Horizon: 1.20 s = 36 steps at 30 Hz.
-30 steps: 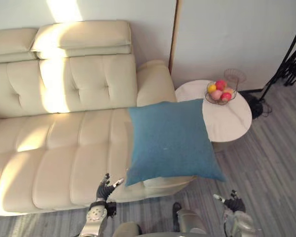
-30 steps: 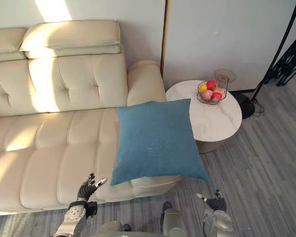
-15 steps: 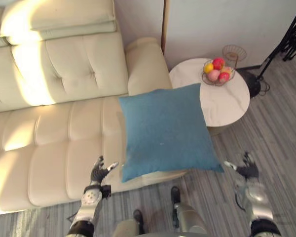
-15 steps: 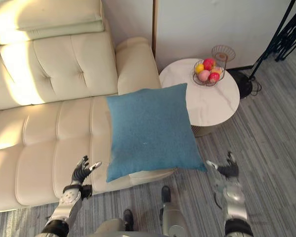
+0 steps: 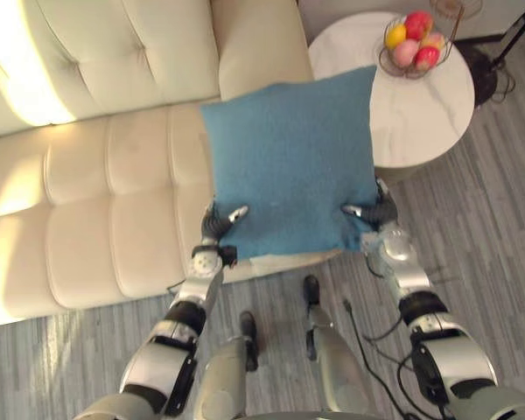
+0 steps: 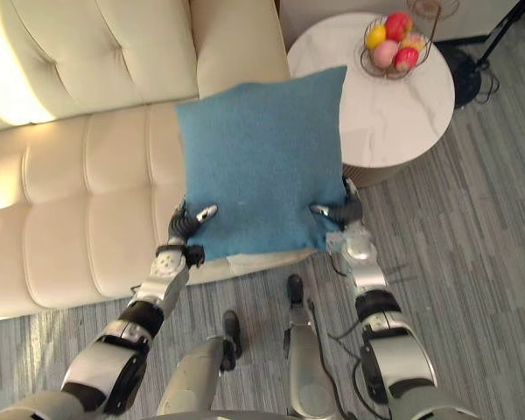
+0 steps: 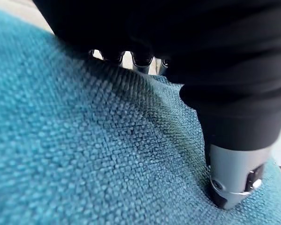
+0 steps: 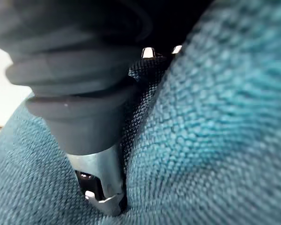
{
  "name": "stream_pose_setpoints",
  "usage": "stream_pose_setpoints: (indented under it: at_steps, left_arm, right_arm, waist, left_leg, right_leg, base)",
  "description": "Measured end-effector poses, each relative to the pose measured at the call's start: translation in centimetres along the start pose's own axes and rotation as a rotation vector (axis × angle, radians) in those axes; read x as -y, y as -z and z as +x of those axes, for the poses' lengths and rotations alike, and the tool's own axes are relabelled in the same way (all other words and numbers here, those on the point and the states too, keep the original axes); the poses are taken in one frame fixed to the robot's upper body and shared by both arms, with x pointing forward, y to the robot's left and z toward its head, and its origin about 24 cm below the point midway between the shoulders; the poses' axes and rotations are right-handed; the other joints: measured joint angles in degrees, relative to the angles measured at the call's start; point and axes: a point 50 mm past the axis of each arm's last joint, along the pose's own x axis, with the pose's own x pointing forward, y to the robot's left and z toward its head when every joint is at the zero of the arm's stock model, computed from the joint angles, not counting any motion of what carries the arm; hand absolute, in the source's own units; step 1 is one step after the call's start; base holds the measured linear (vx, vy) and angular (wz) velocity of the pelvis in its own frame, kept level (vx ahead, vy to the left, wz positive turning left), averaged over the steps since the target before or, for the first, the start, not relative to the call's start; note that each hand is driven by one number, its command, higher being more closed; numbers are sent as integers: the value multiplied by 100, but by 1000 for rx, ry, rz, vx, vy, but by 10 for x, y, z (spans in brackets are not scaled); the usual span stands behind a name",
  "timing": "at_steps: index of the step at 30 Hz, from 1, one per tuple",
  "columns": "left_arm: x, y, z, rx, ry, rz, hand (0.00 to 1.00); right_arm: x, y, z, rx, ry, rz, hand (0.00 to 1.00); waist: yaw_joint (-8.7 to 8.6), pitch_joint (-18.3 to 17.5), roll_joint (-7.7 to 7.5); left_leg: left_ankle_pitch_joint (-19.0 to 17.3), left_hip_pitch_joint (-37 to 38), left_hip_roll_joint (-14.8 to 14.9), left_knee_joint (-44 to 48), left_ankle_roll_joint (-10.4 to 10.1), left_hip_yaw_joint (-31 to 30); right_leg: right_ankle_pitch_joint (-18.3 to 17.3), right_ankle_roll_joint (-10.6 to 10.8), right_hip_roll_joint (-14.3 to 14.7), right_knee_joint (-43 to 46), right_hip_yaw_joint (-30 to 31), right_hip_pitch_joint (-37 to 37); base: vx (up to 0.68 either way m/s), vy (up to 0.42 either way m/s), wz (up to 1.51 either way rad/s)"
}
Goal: Pick up cushions and gather them together orderly.
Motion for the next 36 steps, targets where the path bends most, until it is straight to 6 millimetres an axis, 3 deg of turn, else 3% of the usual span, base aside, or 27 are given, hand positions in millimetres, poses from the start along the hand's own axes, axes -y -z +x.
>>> stream_pose_setpoints:
  at_steps: [6, 11, 15, 21, 25, 27, 28, 30, 31, 32, 33, 34, 36]
  left_arm:
    - [-2, -22, 4, 83, -8, -37, 100]
    - [-1, -39, -6, 190, 26, -87, 100]
    - [0, -30, -35, 222, 72, -123, 100]
    - [-17, -7, -83, 208, 64, -154, 100]
    - [-26, 8, -117, 166, 32, -194, 100]
    - [-27, 7, -123, 184, 26, -209, 100]
    - [-28, 6, -123, 192, 23, -207, 100]
    - [-28, 6, -123, 194, 21, -201, 100]
    - [-27, 7, -124, 196, 24, -189, 100]
    - [-28, 8, -125, 190, 23, -184, 100]
    - [-29, 13, -128, 172, 20, -179, 100]
    - [-28, 15, -130, 162, 24, -176, 100]
    - [-27, 15, -130, 166, 29, -171, 100]
  right_arm:
    - [-4, -15, 0, 72, -28, 1, 100]
    - [-4, -16, -20, 146, -54, 17, 100]
    - [-2, 4, -52, 134, -71, 39, 100]
    - [-9, 1, -96, 208, -105, 73, 100]
    - [-15, 4, -123, 212, -117, 120, 100]
    - [-18, 1, -127, 238, -121, 142, 100]
    - [-19, -2, -127, 252, -126, 149, 100]
    - [-20, -3, -128, 260, -133, 148, 100]
    - [-20, -2, -128, 258, -133, 146, 100]
    - [-20, 0, -128, 249, -132, 146, 100]
    - [-20, 5, -132, 231, -134, 144, 100]
    - [-19, 8, -134, 218, -133, 142, 100]
    - [-18, 8, -134, 222, -135, 129, 100]
  waist:
    - [3, 17, -1]
    - [-2, 15, 2]
    - [-7, -10, 9]
    - [14, -74, 10]
    - [164, -648, 11]
    - [193, -673, 18]
    - [232, -682, 1]
    - [301, -747, 3]
    - [277, -742, 22]
    - [278, -742, 18]
    - [277, -744, 20]
    - [267, -748, 12]
    - [283, -757, 2]
  left_leg:
    - [-1, -105, 92, 87, -14, -5]
    - [-18, -2, 133, 55, -45, -7]
    - [-23, 470, 129, -168, -53, -28]
    - [-73, 945, 119, -260, -88, -76]
    - [-101, 1053, 116, -222, -89, 35]
    - [-116, 1078, 108, -143, -64, 89]
    - [-139, 1026, 48, 28, -25, 154]
    - [-19, 906, 81, -7, 150, 286]
    - [73, 873, 79, -11, 252, 325]
    - [114, 887, 74, -13, 269, 304]
    - [197, 939, 50, -18, 250, 149]
    - [315, 919, 8, -24, 200, -94]
    - [564, 722, -56, -63, 107, -465]
  right_leg:
    - [31, -3, 85, -73, 6, -34]
    - [64, -48, 128, -125, -1, 70]
    - [63, -49, 137, -251, 2, 514]
    - [-58, -49, 141, -313, 0, 1012]
    - [-75, -39, 141, -281, 101, 1052]
    - [-84, -25, 123, -129, 152, 1021]
    - [-87, 25, 101, 30, 180, 937]
    - [-36, 327, 69, 356, 236, 636]
    - [-848, 85, -43, 1666, 19, 274]
    - [-1344, -102, -115, 2501, -96, 145]
    - [-1910, -13, -238, 3736, -179, 208]
    - [-2228, 241, -279, 4405, -125, 514]
    - [-2692, 382, -201, 4494, 12, 995]
  base:
    - [-38, -67, -2]
    - [40, -22, -2]
    - [66, 11, 4]
    - [22, 7, 4]
    - [-17, -3, -10]
    - [-98, 15, -17]
    - [-199, 40, -27]
    - [-255, 28, -25]
    - [-241, 0, 3]
    - [-301, -12, 28]
    - [-246, -48, 59]
    - [-189, -55, 77]
    - [-262, -213, 99]
